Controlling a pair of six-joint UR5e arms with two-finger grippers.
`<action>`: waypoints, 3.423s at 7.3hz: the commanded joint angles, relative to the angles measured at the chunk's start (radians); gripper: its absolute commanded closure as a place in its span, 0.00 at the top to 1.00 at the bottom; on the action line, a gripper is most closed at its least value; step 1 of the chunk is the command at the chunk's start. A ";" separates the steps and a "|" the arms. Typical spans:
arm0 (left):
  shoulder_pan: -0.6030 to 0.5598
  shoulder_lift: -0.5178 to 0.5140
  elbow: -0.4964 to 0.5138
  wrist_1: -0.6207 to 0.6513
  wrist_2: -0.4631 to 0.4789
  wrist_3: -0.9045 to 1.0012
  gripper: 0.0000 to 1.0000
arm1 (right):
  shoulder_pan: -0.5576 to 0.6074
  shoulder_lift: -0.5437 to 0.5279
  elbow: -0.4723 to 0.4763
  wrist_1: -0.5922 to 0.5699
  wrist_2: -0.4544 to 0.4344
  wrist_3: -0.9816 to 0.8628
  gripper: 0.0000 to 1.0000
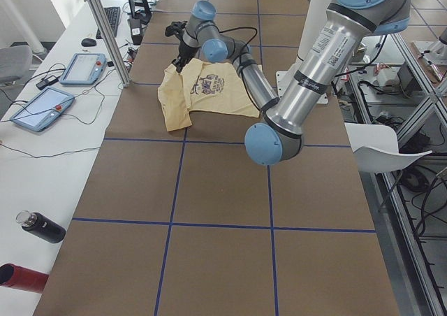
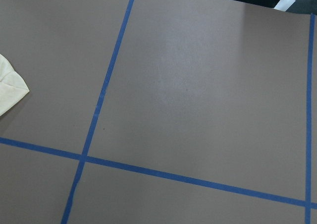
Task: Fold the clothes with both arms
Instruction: 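Lift the other sleeve with the left gripper and fold it across the shirt, then release the sleeve and move both grippers to the hem corners nearest the robot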
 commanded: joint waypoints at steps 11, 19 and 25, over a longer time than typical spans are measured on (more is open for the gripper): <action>0.392 -0.756 1.004 -0.435 0.306 -0.887 1.00 | -0.006 0.034 -0.008 0.000 0.009 0.056 1.00; 0.299 0.268 -0.038 -0.330 0.151 -0.349 1.00 | -0.551 0.205 0.114 -0.012 -0.361 0.806 1.00; 0.574 0.697 -0.152 -0.643 0.357 -0.743 1.00 | -1.089 0.007 0.268 -0.028 -0.842 1.211 1.00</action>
